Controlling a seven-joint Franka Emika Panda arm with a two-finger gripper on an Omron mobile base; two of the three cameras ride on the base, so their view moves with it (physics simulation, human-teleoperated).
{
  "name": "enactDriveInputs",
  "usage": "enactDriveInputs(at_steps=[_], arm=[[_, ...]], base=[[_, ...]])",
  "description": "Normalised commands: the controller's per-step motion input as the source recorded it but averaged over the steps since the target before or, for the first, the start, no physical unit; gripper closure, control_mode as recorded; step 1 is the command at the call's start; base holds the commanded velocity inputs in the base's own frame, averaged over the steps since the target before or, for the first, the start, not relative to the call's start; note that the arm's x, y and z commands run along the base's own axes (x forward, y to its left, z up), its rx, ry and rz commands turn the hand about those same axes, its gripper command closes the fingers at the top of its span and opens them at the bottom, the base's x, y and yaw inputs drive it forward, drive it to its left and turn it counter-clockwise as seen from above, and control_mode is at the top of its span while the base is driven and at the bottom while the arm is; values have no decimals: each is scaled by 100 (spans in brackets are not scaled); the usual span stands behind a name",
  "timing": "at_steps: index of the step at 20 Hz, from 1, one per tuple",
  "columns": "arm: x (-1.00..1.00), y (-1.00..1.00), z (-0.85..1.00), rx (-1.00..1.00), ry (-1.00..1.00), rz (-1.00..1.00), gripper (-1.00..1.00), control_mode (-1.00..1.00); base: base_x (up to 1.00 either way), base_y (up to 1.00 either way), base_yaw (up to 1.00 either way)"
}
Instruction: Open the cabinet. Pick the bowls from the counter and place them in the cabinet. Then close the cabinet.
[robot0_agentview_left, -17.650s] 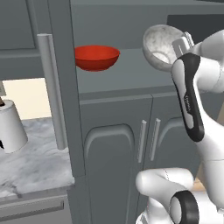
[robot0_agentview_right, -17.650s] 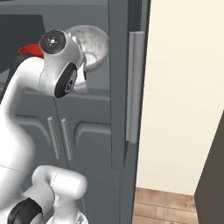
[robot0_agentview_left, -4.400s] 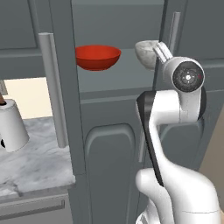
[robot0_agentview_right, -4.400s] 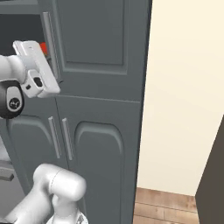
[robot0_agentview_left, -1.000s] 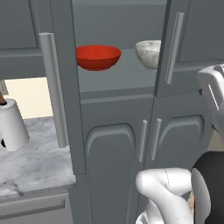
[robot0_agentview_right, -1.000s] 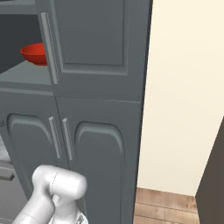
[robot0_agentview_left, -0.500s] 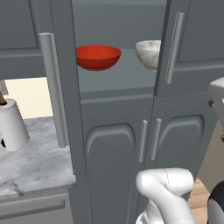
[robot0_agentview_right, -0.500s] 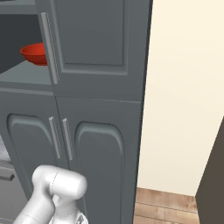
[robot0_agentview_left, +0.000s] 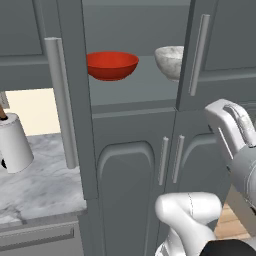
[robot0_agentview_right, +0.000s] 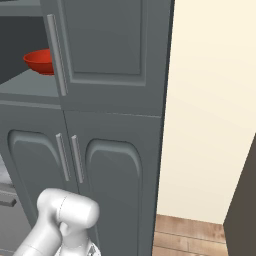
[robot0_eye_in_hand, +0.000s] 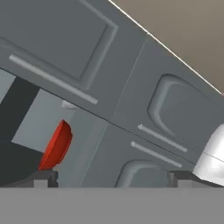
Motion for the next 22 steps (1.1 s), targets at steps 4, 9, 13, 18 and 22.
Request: enactDriveInputs(at_steps=[4,9,13,18,22], arm=[[-2,47,0,-9,-8,0,-100,-100],[-16,25,0,-7,-5,0,-100,-100],[-6,47,0,-10,0,0,-100,-100],[-8,33,1,-9,0,0,-100,-100],[-26,34,11,-9,0,0,-100,-100]], base=[[0,0,0],[0,0,0],[0,0,0],[0,0,0],[0,0,0]])
